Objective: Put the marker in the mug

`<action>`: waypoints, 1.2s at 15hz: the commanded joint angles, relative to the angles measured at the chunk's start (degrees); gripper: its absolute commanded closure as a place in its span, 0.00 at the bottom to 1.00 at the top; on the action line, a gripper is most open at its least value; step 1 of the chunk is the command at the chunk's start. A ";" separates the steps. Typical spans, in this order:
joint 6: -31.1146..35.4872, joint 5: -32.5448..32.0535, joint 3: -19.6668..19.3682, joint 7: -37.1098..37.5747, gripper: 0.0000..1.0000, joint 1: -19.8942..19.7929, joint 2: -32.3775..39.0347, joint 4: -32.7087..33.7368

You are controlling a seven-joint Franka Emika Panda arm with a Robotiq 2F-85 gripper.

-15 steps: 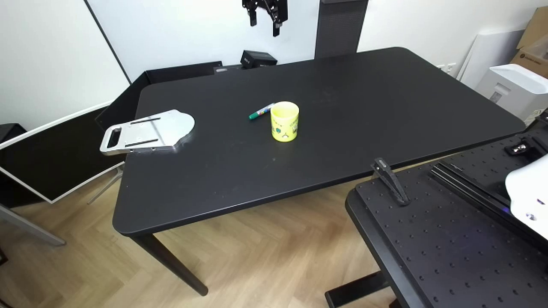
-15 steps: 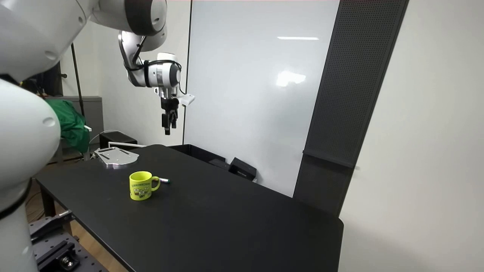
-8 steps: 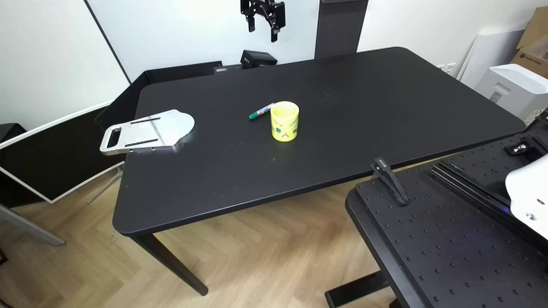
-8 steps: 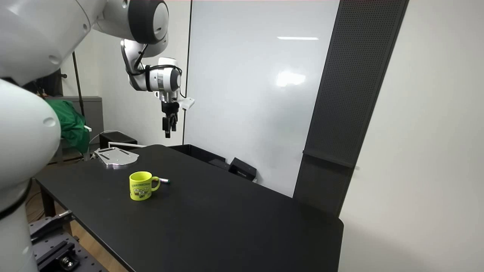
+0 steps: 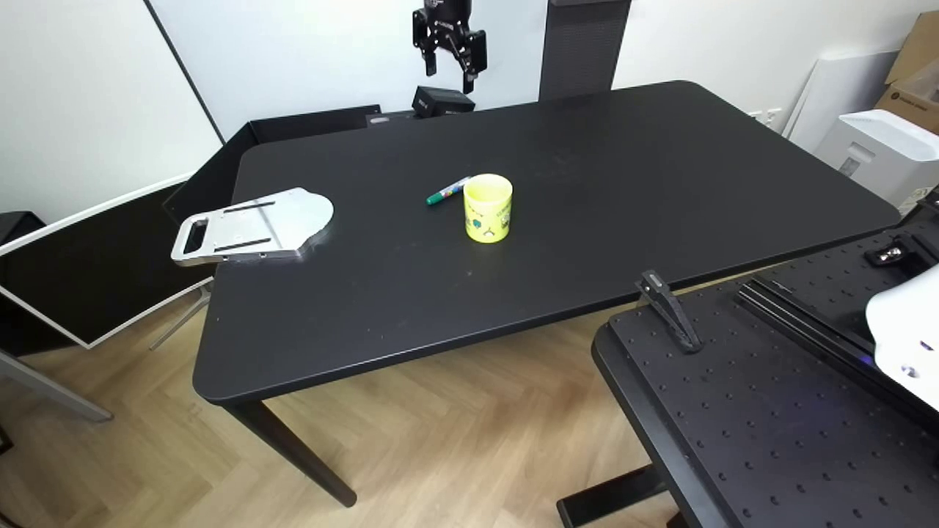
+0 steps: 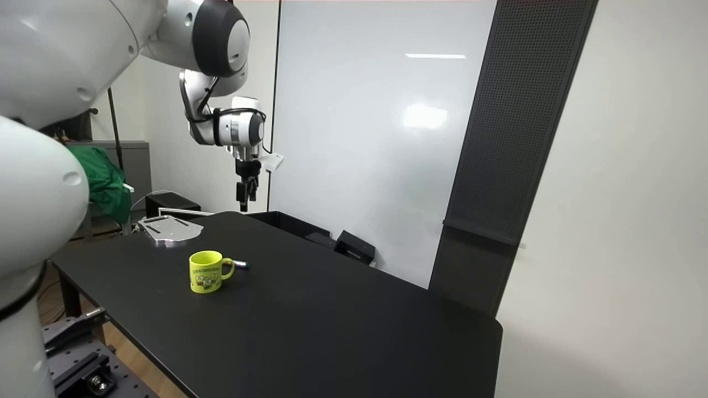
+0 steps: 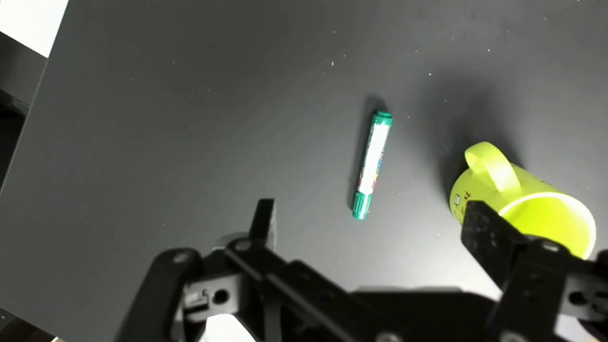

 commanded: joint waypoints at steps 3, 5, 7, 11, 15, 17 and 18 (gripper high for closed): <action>5.94 -0.70 -0.18 -0.46 0.00 0.32 7.69 4.78; 6.59 -0.35 0.16 -0.91 0.00 0.21 10.12 6.26; 6.54 -0.16 0.40 -1.26 0.00 0.27 12.44 7.83; 5.61 -0.05 0.46 -2.05 0.00 0.79 16.88 11.27; 6.61 -0.10 0.17 -1.01 0.00 0.77 16.50 9.10; 6.49 -0.08 0.15 -1.02 0.00 0.85 16.91 9.70; 6.42 -0.07 0.15 -1.03 0.00 0.87 16.91 9.85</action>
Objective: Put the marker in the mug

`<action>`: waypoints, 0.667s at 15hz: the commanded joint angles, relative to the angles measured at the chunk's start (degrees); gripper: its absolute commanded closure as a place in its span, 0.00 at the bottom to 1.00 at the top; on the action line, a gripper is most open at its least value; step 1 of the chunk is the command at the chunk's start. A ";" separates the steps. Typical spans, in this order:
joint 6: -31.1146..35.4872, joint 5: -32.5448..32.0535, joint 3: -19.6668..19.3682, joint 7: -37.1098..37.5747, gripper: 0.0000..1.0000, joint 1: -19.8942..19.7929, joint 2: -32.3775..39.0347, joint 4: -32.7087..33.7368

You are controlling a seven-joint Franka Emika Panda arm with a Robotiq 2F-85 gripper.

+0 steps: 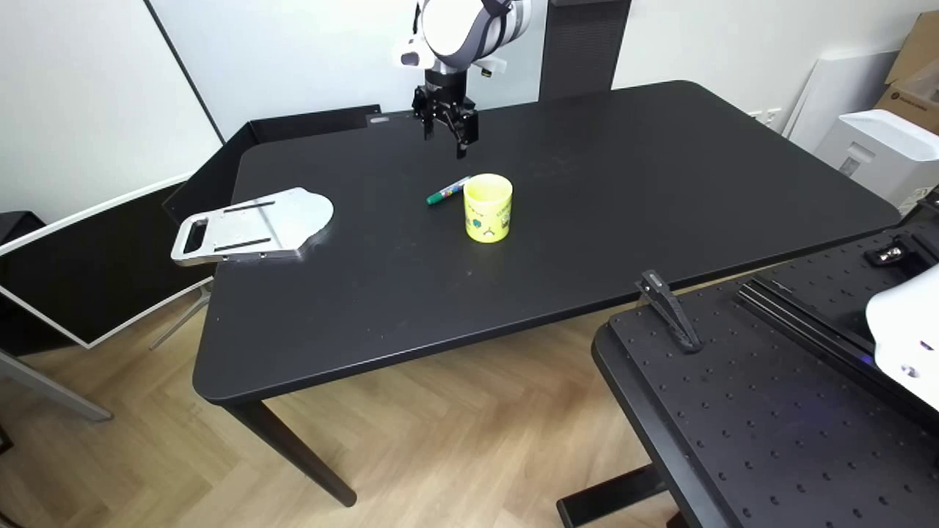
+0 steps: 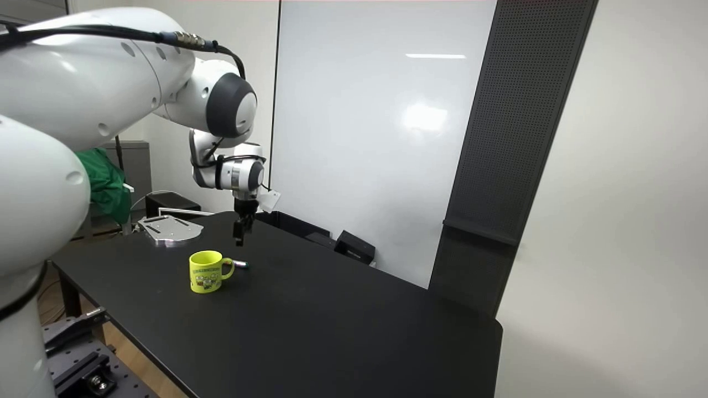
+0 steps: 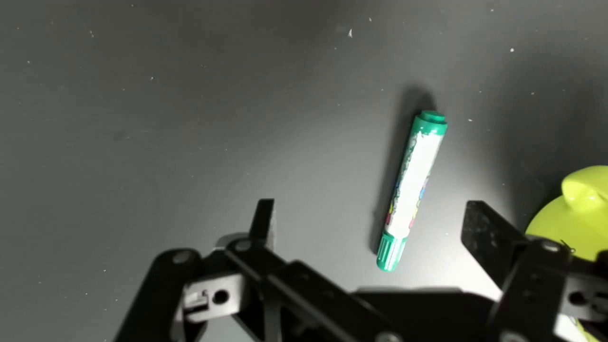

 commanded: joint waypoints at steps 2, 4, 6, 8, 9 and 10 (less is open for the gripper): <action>-0.30 -0.04 0.04 0.04 0.00 0.08 0.25 0.59; -0.43 -0.48 -0.33 0.14 0.00 0.86 1.60 1.89; -1.08 -0.57 -0.26 -0.13 0.00 1.40 2.94 3.00; -1.56 -0.70 -0.33 -0.16 0.00 2.00 4.05 3.64; -1.85 -0.86 -0.54 -0.01 0.00 2.39 4.54 3.84; -2.13 -0.96 -0.66 0.02 0.00 2.73 5.08 4.22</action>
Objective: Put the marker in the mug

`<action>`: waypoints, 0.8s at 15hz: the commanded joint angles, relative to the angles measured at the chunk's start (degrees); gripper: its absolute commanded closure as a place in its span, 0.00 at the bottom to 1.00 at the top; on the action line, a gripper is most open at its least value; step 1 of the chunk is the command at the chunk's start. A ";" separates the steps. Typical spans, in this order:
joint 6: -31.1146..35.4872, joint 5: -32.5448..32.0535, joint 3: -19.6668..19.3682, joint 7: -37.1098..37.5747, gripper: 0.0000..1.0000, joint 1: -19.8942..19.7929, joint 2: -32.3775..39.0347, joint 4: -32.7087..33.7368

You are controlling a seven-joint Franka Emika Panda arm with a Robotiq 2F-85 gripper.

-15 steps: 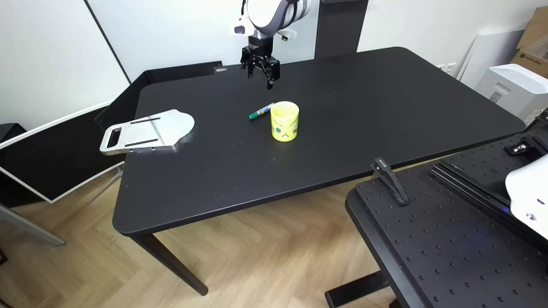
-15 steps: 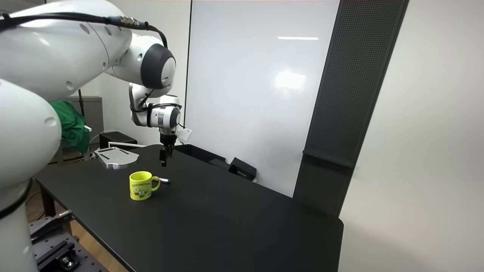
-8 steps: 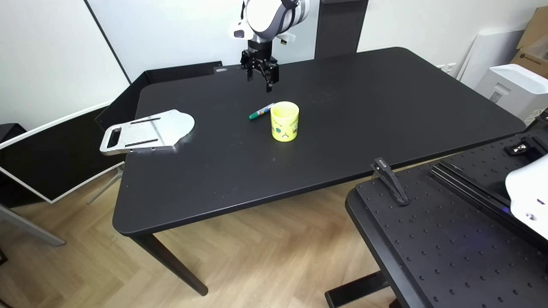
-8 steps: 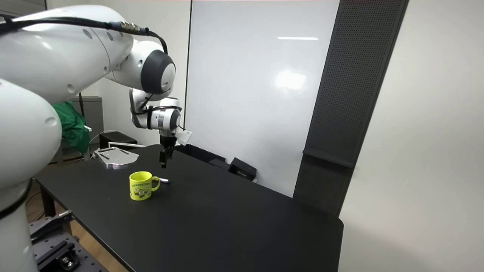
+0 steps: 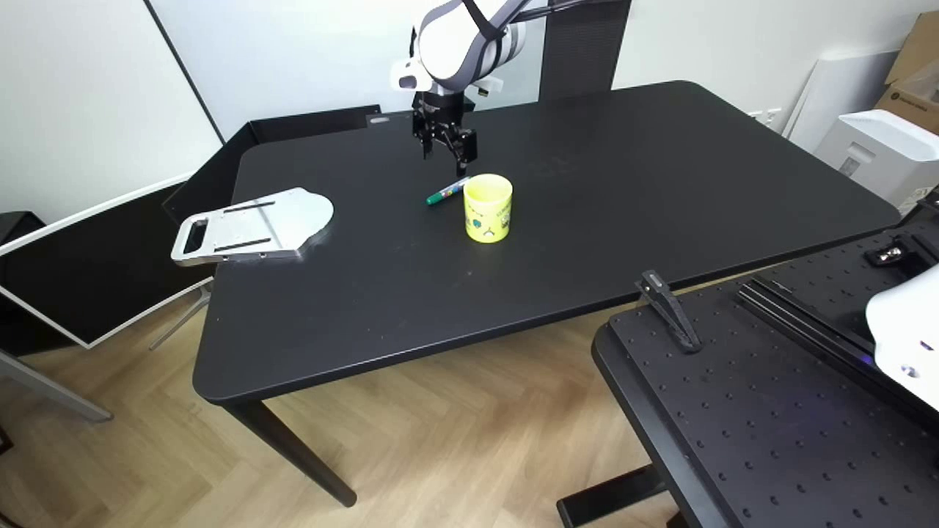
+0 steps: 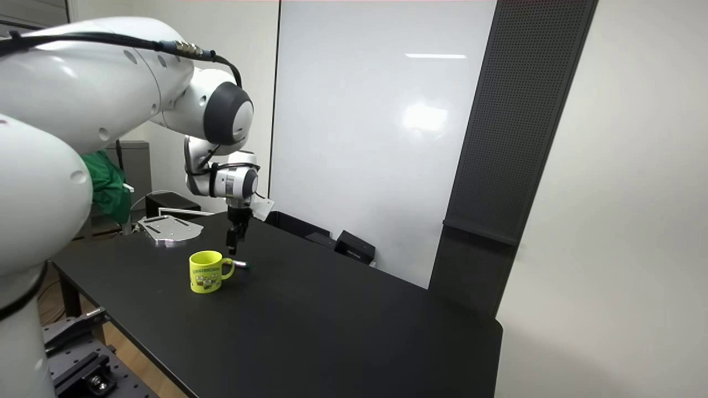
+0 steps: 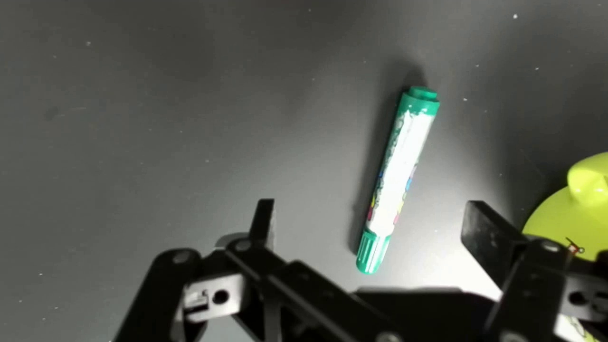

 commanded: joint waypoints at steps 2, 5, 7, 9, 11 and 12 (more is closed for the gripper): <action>-2.61 -0.88 -0.73 0.02 0.00 1.73 3.45 4.31; -4.10 -0.86 -0.82 -0.21 0.00 2.08 4.56 5.49; -4.91 -0.67 -0.74 -0.48 0.00 1.98 5.22 6.32; -5.71 -0.58 -0.76 -0.67 0.00 1.92 5.74 6.94; -6.54 -0.50 -0.85 -0.73 0.00 1.92 6.26 7.68; -6.89 -0.45 -0.88 -0.73 0.00 1.92 6.56 8.07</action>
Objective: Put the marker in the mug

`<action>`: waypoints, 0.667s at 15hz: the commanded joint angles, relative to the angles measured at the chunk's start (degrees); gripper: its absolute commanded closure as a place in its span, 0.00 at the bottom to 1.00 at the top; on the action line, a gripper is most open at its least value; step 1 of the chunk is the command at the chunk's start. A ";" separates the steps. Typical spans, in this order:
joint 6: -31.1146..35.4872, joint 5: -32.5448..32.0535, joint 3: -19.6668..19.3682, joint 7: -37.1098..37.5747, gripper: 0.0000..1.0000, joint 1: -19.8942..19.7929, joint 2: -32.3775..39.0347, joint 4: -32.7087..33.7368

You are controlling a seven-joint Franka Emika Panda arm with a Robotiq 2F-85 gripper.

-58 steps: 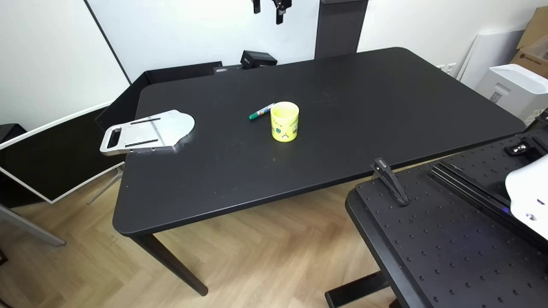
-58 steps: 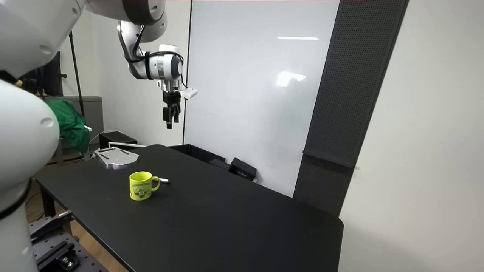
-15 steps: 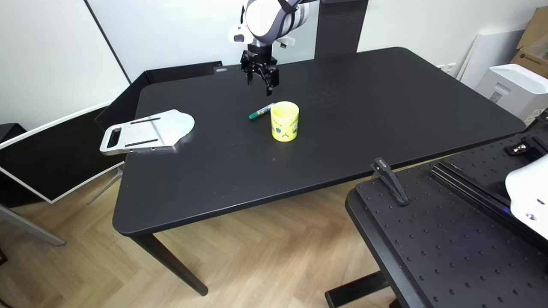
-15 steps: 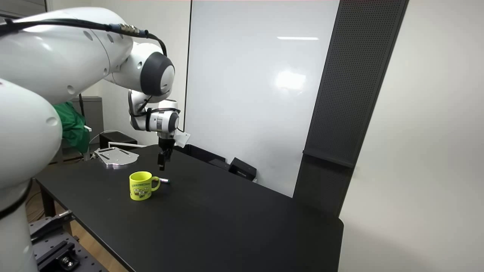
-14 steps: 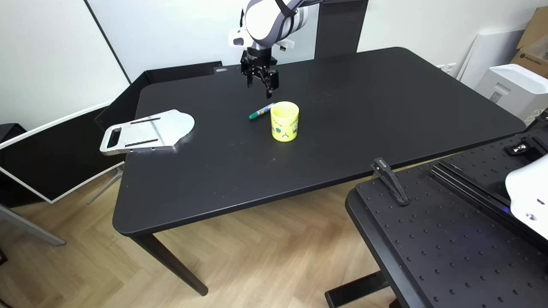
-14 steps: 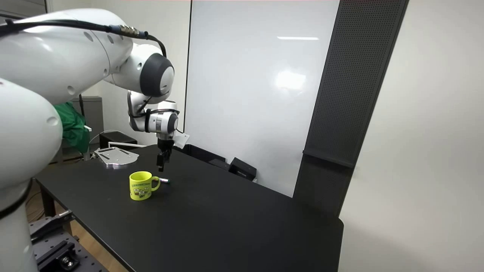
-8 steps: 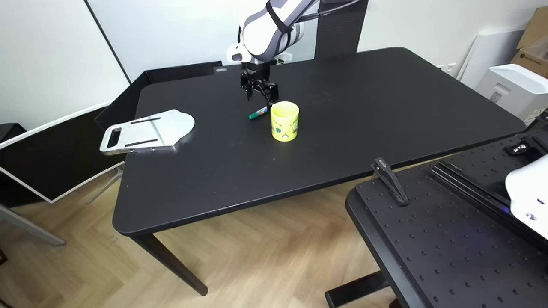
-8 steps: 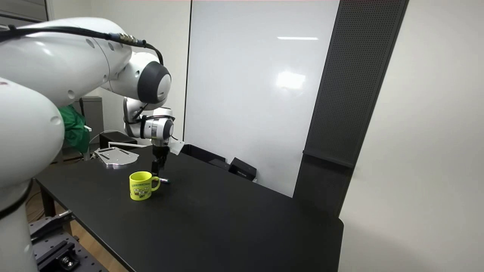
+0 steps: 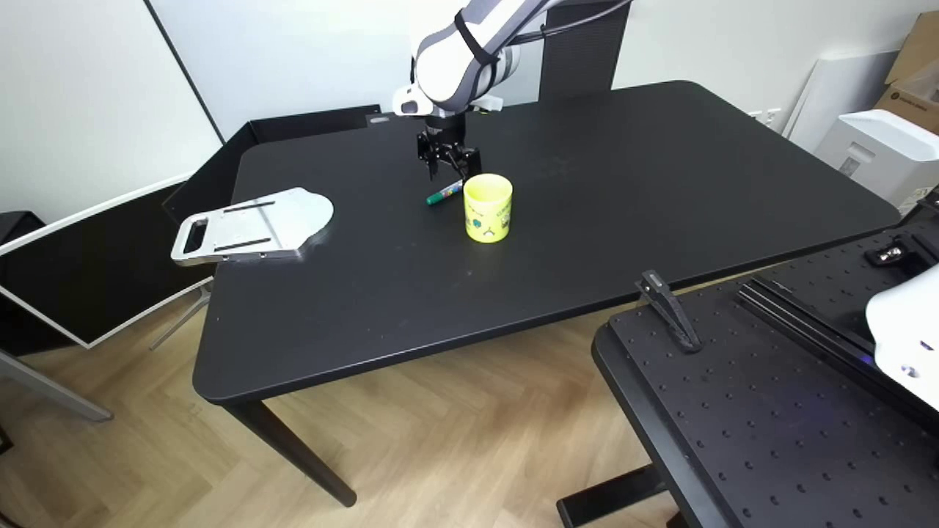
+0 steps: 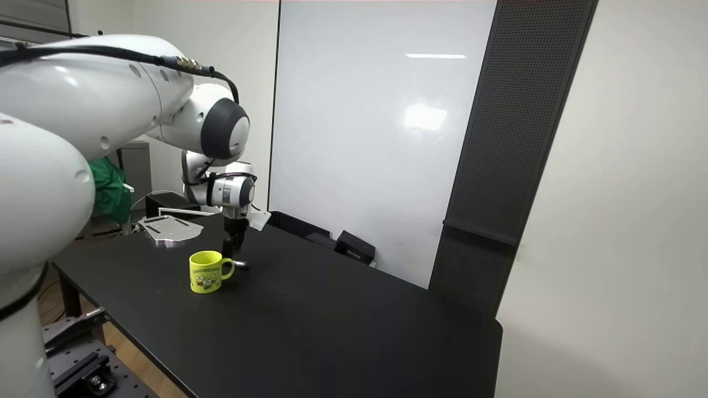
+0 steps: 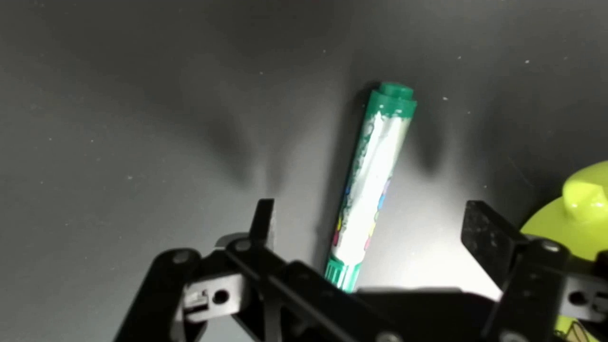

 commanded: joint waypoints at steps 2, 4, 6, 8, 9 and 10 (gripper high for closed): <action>-2.80 -0.34 -0.31 -0.51 0.00 0.53 2.78 4.87; -2.74 -0.34 -0.23 -0.73 0.25 0.55 3.45 5.58; -2.80 -0.34 -0.32 -0.69 0.33 0.65 3.86 6.11; -2.50 -0.42 -0.48 -0.57 0.47 0.70 3.95 6.36; -2.46 -0.37 -0.50 -0.53 0.55 0.66 3.85 6.45; -2.35 -0.37 -0.57 -0.45 0.61 0.58 3.74 6.29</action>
